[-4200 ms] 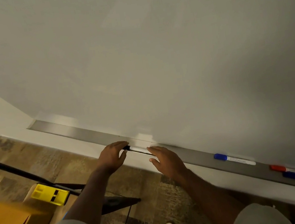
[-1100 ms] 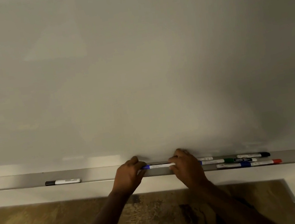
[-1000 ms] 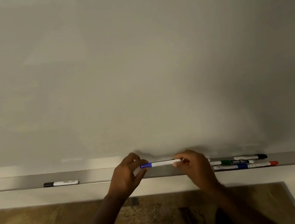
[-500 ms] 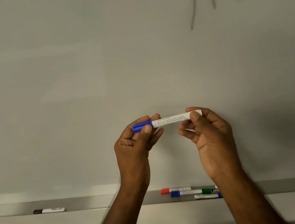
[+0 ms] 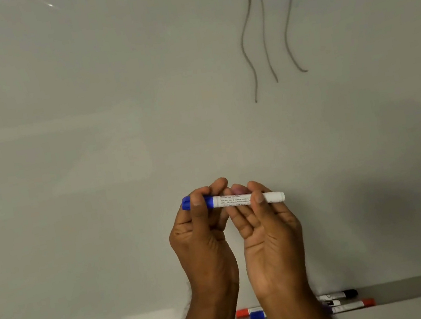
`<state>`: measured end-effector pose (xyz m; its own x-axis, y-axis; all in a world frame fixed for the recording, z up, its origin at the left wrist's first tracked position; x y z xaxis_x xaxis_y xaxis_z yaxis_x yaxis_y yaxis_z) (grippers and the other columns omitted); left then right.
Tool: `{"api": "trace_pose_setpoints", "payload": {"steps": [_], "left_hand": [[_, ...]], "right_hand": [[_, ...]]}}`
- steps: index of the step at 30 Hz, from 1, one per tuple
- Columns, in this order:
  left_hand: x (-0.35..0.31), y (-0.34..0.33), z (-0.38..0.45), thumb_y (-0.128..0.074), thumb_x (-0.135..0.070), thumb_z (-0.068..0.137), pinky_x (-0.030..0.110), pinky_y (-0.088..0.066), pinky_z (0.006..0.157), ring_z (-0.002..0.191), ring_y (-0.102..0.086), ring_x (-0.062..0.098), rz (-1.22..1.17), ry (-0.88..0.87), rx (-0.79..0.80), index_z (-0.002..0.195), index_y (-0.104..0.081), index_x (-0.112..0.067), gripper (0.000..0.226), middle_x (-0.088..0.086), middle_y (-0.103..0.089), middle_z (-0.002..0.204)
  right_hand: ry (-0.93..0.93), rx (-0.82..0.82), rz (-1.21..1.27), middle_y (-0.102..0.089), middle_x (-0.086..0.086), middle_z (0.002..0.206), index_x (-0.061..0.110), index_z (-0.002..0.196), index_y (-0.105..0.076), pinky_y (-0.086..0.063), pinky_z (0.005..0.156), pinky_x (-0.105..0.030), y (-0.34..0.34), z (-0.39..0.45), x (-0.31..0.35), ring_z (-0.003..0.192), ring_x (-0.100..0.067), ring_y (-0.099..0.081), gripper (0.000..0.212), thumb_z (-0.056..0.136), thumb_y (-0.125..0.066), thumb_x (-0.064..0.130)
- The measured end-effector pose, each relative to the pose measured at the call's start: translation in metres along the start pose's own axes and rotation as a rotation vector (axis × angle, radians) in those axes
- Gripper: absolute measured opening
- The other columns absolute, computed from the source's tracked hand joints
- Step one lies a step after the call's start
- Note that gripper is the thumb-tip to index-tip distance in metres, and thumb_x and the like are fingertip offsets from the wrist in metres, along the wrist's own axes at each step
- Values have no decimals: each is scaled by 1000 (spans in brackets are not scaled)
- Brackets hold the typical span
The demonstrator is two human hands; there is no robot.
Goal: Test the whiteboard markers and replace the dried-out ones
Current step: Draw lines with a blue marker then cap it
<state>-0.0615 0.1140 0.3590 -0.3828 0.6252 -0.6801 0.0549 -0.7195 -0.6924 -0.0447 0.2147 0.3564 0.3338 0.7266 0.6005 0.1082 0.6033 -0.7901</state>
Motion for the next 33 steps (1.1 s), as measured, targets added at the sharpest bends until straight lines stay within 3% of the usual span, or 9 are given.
{"api": "trace_pose_setpoints", "payload": {"steps": [6,8,11,15,20,24,28,30,33], "left_hand": [[-20,-15,-9,-61,-41,79,29,-61,79,97,-75,26,-24,-83,56,79,-79,-25,24,12,-77,100],[-37,-11,5,-57,-33,88,31,-61,81,92,-75,21,-109,-92,-4,72,-77,-22,29,10,-78,93],[-87,33,60,-43,-29,104,35,-60,86,95,-75,15,-361,-212,-135,71,-71,-20,44,0,-77,83],[-120,27,85,-42,-27,107,43,-57,92,112,-69,30,-162,-359,-7,90,-56,-16,24,4,-76,94],[-119,-32,87,-38,-17,104,53,-57,81,75,-72,39,-6,-425,209,80,-45,-11,25,5,-64,74],[-154,-78,93,-54,-22,100,38,-50,69,60,-70,31,271,-748,269,64,-57,1,43,2,-62,54],[-208,-137,104,-59,-24,101,29,-55,82,95,-74,16,583,-1277,334,96,-76,-2,28,7,-76,98],[-223,-166,124,-57,-36,101,31,-50,102,124,-62,20,795,-1477,344,121,-69,-4,40,10,-69,125],[-239,-201,157,-47,-49,103,49,-31,119,146,-36,30,1129,-1680,223,143,-49,-1,62,14,-47,151]], "right_hand": [[144,36,-37,-77,-15,93,14,83,-79,-61,71,-30,-17,-9,14,91,-29,-75,20,82,-59,16],[173,-4,57,-77,-13,90,12,84,-77,-60,70,-28,-13,-1,28,86,-24,-76,16,79,-63,19],[410,-102,227,-78,-2,89,15,83,-77,-58,78,-25,23,23,88,88,-14,-75,16,81,-62,22],[493,-60,233,-77,-1,101,15,98,-72,-56,89,-26,30,35,128,107,-18,-71,19,87,-59,25],[549,11,190,-76,-4,101,14,100,-67,-57,84,-29,-12,39,142,104,-21,-72,18,95,-52,22],[648,84,83,-74,-2,97,18,91,-72,-57,84,-31,-36,44,170,100,-19,-71,23,97,-50,17],[793,147,-1,-76,-3,97,10,104,-63,-56,87,-33,-68,58,219,104,-22,-71,16,101,-48,12],[880,184,-20,-76,-8,101,7,106,-59,-56,89,-36,-86,67,244,109,-28,-70,11,101,-50,10],[1053,238,-72,-71,-20,111,8,102,-57,-55,92,-42,-112,78,276,113,-35,-67,4,101,-54,8]]}}
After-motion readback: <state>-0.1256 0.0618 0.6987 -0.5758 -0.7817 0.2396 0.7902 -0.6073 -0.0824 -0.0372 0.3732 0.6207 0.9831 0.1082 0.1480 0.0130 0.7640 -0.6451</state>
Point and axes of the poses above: each hand's wrist, its own z-axis towards the middle knuckle, its own y-axis out of the back of the hand, x = y × z, the point moved 6 cm from there along z, towards the middle knuckle
